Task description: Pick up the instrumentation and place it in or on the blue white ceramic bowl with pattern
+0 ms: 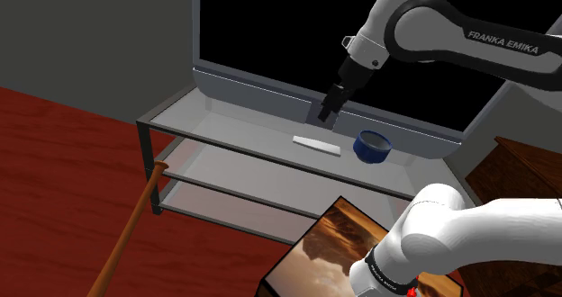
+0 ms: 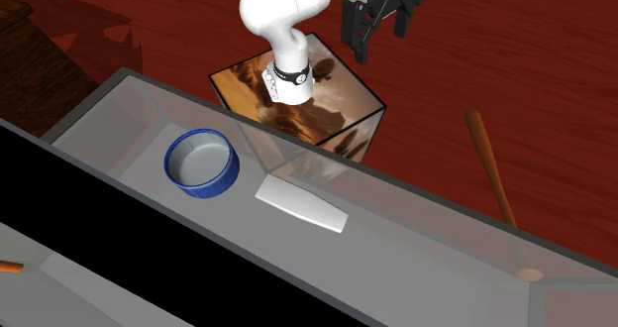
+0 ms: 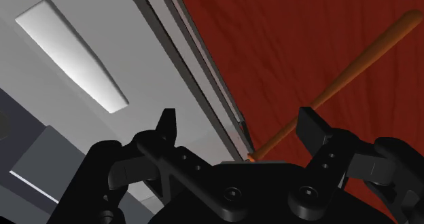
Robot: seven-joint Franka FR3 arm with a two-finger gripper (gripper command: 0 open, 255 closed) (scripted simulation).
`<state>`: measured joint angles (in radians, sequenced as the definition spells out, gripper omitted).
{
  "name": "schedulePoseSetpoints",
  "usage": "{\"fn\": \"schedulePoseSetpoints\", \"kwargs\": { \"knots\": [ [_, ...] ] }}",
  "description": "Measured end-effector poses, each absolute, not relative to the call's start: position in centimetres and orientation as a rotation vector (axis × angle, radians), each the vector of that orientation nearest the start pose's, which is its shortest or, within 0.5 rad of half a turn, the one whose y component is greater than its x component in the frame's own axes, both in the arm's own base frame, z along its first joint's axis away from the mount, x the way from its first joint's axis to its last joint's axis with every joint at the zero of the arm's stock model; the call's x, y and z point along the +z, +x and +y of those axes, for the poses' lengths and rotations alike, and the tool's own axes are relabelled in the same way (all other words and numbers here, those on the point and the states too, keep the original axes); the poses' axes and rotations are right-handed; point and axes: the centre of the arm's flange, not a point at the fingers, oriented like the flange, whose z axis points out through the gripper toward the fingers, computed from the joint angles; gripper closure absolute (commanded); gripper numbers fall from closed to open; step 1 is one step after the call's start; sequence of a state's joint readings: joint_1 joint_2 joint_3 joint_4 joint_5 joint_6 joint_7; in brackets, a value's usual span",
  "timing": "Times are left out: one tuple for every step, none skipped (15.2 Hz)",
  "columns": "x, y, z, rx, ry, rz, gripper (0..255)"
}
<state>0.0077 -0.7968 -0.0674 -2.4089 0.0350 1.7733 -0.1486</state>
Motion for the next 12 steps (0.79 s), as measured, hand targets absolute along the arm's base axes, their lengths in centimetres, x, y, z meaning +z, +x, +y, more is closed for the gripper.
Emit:
{"fn": "schedulePoseSetpoints", "kwargs": {
  "knots": [
    [57.8, 32.6, -3.0, -0.246, -3.062, -0.184, 0],
    [57.0, 33.1, -4.0, -0.236, -3.064, -0.213, 0],
    [56.0, 33.4, -5.1, -0.225, -3.065, -0.242, 0],
    [55.1, 34.0, -6.0, -0.214, -3.067, -0.272, 0],
    [54.1, 34.4, -6.7, -0.203, -3.068, -0.302, 0],
    [53.3, 34.8, -7.6, -0.193, -3.069, -0.330, 0],
    [52.3, 35.3, -8.5, -0.182, -3.070, -0.360, 0],
    [51.3, 35.7, -9.2, -0.171, -3.070, -0.390, 0],
    [50.3, 36.0, -10.2, -0.160, -3.069, -0.418, 0],
    [49.4, 36.2, -11.0, -0.150, -3.069, -0.448, 0],
    [48.6, 36.9, -11.9, -0.139, -3.069, -0.477, 0],
    [47.5, 37.4, -12.7, -0.128, -3.067, -0.507, 0]
  ]
}}
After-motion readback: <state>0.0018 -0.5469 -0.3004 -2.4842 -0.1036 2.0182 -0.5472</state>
